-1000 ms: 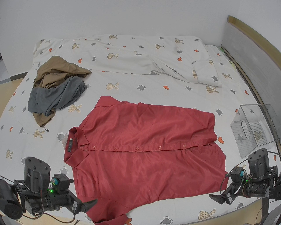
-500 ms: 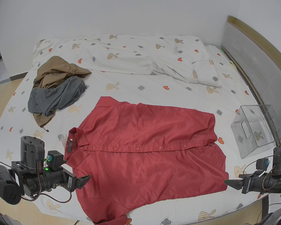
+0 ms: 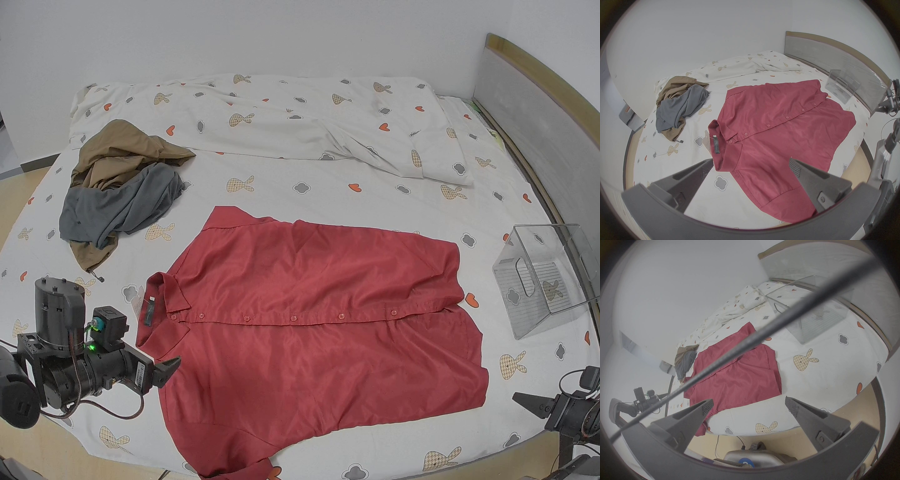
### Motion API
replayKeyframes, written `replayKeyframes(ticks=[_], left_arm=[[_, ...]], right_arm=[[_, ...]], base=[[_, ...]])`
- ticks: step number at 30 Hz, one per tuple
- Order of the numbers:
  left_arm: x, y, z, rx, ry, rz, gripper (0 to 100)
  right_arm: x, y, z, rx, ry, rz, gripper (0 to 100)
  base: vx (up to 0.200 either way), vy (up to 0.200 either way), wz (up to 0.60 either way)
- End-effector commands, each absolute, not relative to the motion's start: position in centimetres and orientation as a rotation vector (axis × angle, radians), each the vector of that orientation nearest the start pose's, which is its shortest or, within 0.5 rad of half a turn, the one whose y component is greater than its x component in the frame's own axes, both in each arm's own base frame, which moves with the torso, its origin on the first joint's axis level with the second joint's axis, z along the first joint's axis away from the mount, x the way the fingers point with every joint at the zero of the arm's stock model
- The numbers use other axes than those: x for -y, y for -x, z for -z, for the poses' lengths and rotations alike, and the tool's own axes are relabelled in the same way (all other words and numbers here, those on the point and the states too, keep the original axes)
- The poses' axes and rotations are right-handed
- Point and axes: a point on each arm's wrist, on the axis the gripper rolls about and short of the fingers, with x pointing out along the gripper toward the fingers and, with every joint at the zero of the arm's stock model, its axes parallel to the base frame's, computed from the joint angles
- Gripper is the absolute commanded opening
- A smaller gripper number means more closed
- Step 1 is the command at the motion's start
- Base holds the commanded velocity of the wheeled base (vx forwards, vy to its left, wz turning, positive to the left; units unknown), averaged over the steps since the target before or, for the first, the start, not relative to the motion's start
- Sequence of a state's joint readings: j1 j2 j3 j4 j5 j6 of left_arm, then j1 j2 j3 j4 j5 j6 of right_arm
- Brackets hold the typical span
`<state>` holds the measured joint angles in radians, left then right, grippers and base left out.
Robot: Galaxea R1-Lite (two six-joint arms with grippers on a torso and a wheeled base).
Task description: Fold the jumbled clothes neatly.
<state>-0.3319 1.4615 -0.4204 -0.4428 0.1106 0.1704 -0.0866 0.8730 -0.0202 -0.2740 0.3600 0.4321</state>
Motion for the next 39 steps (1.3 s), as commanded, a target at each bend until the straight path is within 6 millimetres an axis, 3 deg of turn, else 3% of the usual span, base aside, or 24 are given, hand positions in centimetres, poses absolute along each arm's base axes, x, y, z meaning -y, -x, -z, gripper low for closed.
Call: replayKeyframes(ticks=[1,15,20,24,30,34,38,39], left_arm=[[7.0,-19.3,-12.5,-0.574,-0.308,0.291,100],[7.0,-18.5,-13.3,-0.532,-0.302,0.302,100],[6.9,-18.4,-13.6,-0.518,-0.299,0.301,100],[7.0,-18.3,-13.2,-0.539,-0.303,0.308,100],[9.4,-17.9,-10.7,-0.636,-0.362,0.427,100],[11.8,-16.5,-9.1,-0.686,-0.428,0.555,100],[12.6,-14.4,-7.2,-0.761,-0.497,0.64,100],[12.7,-12.8,-6.1,-0.798,-0.558,0.676,100]], right_arm=[[0.0,-5.2,-9.1,-0.555,-0.571,-0.111,100],[0.1,-3.8,-8.4,-0.564,-0.613,-0.042,100],[0.2,-4.2,-8.7,-0.568,-0.621,-0.055,100],[0.5,-5.4,-9.9,-0.58,-0.628,-0.07,100],[0.5,-7.5,-12.0,-0.605,-0.594,-0.153,100],[-0.2,-10.5,-12.4,-0.718,-0.508,-0.257,100],[-1.5,-12.6,-12.3,-0.782,-0.341,-0.271,100],[-2.5,-13.5,-12.1,-0.811,-0.256,-0.253,100]], base=[[0.0,0.0,0.0],[0.0,0.0,0.0],[0.0,0.0,0.0],[0.0,0.0,0.0],[0.0,0.0,0.0],[0.0,0.0,0.0],[0.0,0.0,0.0],[0.0,0.0,0.0]])
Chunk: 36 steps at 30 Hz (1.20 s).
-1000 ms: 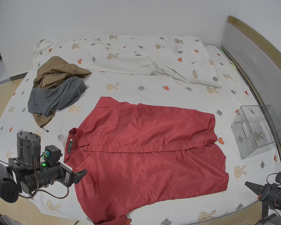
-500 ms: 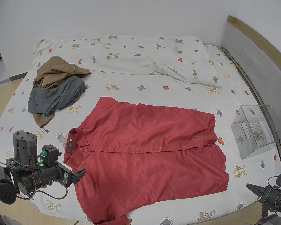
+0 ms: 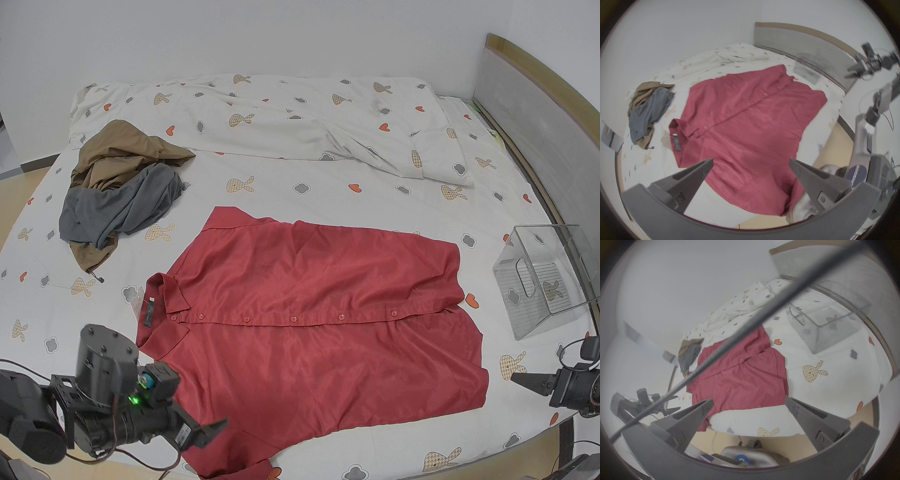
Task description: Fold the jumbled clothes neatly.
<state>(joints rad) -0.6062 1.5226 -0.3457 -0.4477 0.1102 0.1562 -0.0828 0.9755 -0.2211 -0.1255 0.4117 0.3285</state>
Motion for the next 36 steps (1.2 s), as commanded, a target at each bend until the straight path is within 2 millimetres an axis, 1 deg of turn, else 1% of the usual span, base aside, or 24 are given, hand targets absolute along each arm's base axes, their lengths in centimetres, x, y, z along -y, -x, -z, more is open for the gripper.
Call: replayKeyframes(ticks=[1,2,3,4,5,7,9,11,16,18,19,22,24,25,29,34,35,36], left_arm=[[12.6,-11.8,-5.6,-0.812,-0.601,0.693,100],[12.5,-10.6,-4.9,-0.831,-0.666,0.706,100],[12.5,-10.6,-4.9,-0.831,-0.666,0.706,100],[12.2,-8.9,-3.9,-0.845,-0.755,0.721,100],[12.2,-8.1,-3.5,-0.84,-0.799,0.728,100],[12.1,-7.5,-3.1,-0.81,-0.839,0.703,100],[12.1,-7.3,-2.7,-0.79,-0.878,0.658,100],[12.1,-7.3,-2.3,-0.79,-0.898,0.643,100],[12.7,-6.5,-1.1,-0.799,-0.952,0.687,100],[12.9,-6.4,-1.0,-0.796,-0.957,0.694,100],[13.3,-6.4,-0.5,-0.797,-0.97,0.705,100],[14.0,-6.6,0.6,-0.795,-0.995,0.687,100],[14.0,-6.6,0.6,-0.795,-0.995,0.687,100],[14.5,-6.9,1.4,-0.779,-1.002,0.659,100],[15.0,-7.1,2.4,-0.768,-1.016,0.634,100],[15.1,-7.2,2.7,-0.773,-1.016,0.633,100],[15.1,-7.2,2.6,-0.771,-1.013,0.632,0],[15.1,-7.2,2.6,-0.769,-1.009,0.631,0]], right_arm=[[-3.0,-14.0,-11.9,-0.825,-0.217,-0.24,100],[-3.7,-14.5,-11.7,-0.843,-0.176,-0.223,100],[-3.7,-14.5,-11.7,-0.843,-0.176,-0.223,100],[-4.6,-15.1,-11.3,-0.87,-0.126,-0.216,100],[-5.1,-15.2,-11.1,-0.886,-0.102,-0.231,100],[-6.0,-15.3,-10.8,-0.907,-0.07,-0.273,100],[-6.8,-15.6,-10.4,-0.932,-0.048,-0.302,100],[-7.1,-15.8,-10.1,-0.942,-0.04,-0.304,100],[-7.0,-15.8,-9.7,-0.925,-0.047,-0.305,100],[-7.0,-15.7,-9.7,-0.92,-0.047,-0.308,100],[-7.0,-15.6,-9.8,-0.914,-0.048,-0.31,100],[-7.1,-15.6,-9.9,-0.908,-0.047,-0.313,100],[-7.1,-15.6,-9.9,-0.908,-0.047,-0.313,100],[-7.1,-15.6,-9.9,-0.907,-0.044,-0.318,100],[-7.2,-15.5,-10.0,-0.904,-0.041,-0.326,100],[-7.2,-15.5,-9.9,-0.907,-0.04,-0.326,100],[-7.2,-15.5,-9.9,-0.907,-0.039,-0.325,100],[-7.2,-15.4,-9.9,-0.907,-0.039,-0.325,100]], base=[[0.0,0.0,0.0],[0.0,0.0,0.0],[0.0,0.0,0.0],[0.0,0.0,0.0],[0.0,0.0,0.0],[0.0,0.0,0.0],[0.0,0.0,0.0],[0.0,0.0,0.0],[0.0,0.0,0.0],[0.0,0.0,0.0],[0.0,0.0,0.0],[0.0,0.0,0.0],[0.0,0.0,0.0],[0.0,0.0,0.0],[0.0,0.0,0.0],[0.0,0.0,0.0],[0.0,0.0,0.0],[0.0,0.0,0.0]])
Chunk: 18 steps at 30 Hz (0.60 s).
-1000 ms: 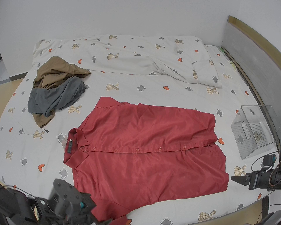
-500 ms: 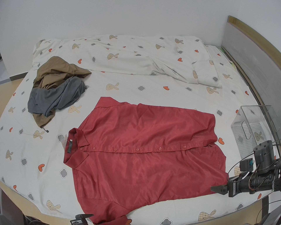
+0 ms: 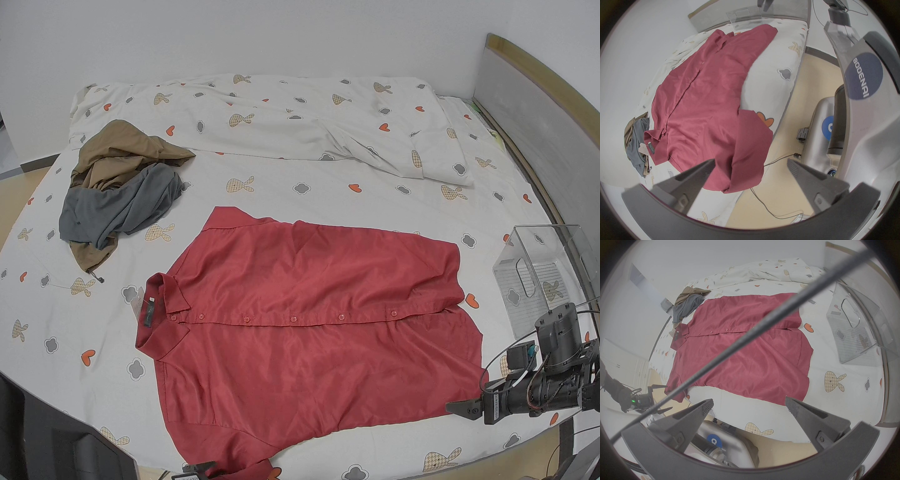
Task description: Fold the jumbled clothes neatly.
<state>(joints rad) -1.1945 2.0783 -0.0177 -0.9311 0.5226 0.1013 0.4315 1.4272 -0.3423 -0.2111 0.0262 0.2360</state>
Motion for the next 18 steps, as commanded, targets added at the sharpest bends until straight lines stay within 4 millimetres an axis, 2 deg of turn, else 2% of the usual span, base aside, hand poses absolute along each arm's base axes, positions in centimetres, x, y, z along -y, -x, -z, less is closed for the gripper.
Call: replayKeyframes(ticks=[1,11,15,18], left_arm=[[15.1,-7.3,2.6,-0.769,-1.007,0.63,0],[14.9,-7.9,1.9,-0.757,-0.962,0.597,0],[14.9,-8.0,1.0,-0.719,-0.925,0.594,0],[14.9,-8.1,-0.4,-0.652,-0.876,0.574,0]], right_arm=[[-7.2,-15.4,-9.9,-0.907,-0.039,-0.325,100],[-7.6,-15.1,-10.0,-0.901,-0.028,-0.355,100],[-7.7,-15.2,-10.0,-0.899,-0.027,-0.355,100],[-7.6,-15.2,-10.0,-0.903,-0.026,-0.354,100]], base=[[0.0,0.0,0.0],[0.0,0.0,0.0],[0.0,0.0,0.0],[0.0,0.0,0.0]])
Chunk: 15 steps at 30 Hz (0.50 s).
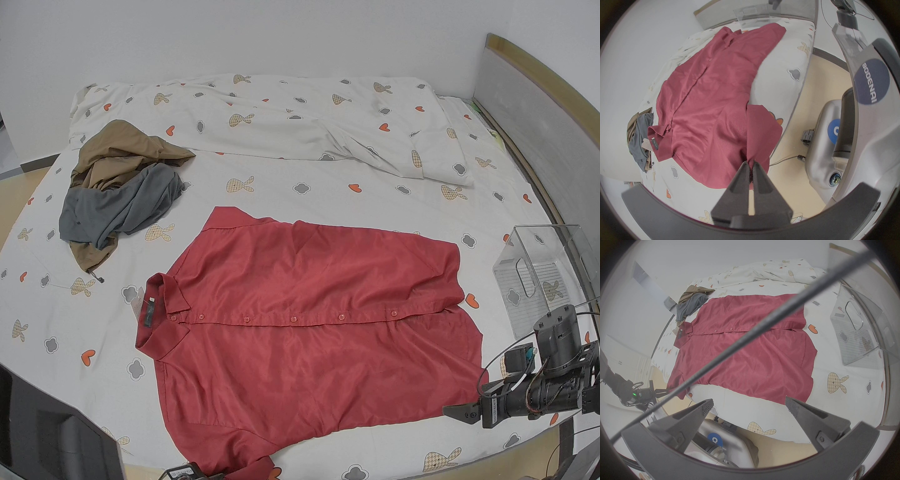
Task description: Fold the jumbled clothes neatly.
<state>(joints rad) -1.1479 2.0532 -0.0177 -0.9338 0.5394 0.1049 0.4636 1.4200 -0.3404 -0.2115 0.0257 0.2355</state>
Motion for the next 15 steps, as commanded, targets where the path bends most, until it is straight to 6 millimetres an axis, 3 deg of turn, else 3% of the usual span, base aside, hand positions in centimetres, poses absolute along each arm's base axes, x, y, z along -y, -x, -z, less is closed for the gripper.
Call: replayKeyframes(ticks=[1,4,9,12,15], left_arm=[[14.8,-8.1,-1.0,-0.632,-0.857,0.576,0],[14.6,-8.3,-2.2,-0.59,-0.818,0.568,0],[13.7,-9.4,-2.9,-0.582,-0.789,0.503,0],[13.4,-9.8,-3.1,-0.585,-0.773,0.478,0],[13.3,-9.8,-3.5,-0.569,-0.756,0.475,0]], right_arm=[[-7.7,-15.1,-9.9,-0.906,-0.024,-0.355,100],[-7.7,-15.3,-9.8,-0.905,0.0,-0.337,100],[-8.6,-15.4,-8.8,-0.896,0.218,-0.262,100],[-9.6,-15.4,-7.7,-0.918,0.337,-0.217,100],[-11.1,-15.4,-5.2,-0.997,0.481,-0.198,100]], base=[[0.0,0.0,0.0],[0.0,0.0,0.0],[0.0,0.0,0.0],[0.0,0.0,0.0],[0.0,0.0,0.0]])
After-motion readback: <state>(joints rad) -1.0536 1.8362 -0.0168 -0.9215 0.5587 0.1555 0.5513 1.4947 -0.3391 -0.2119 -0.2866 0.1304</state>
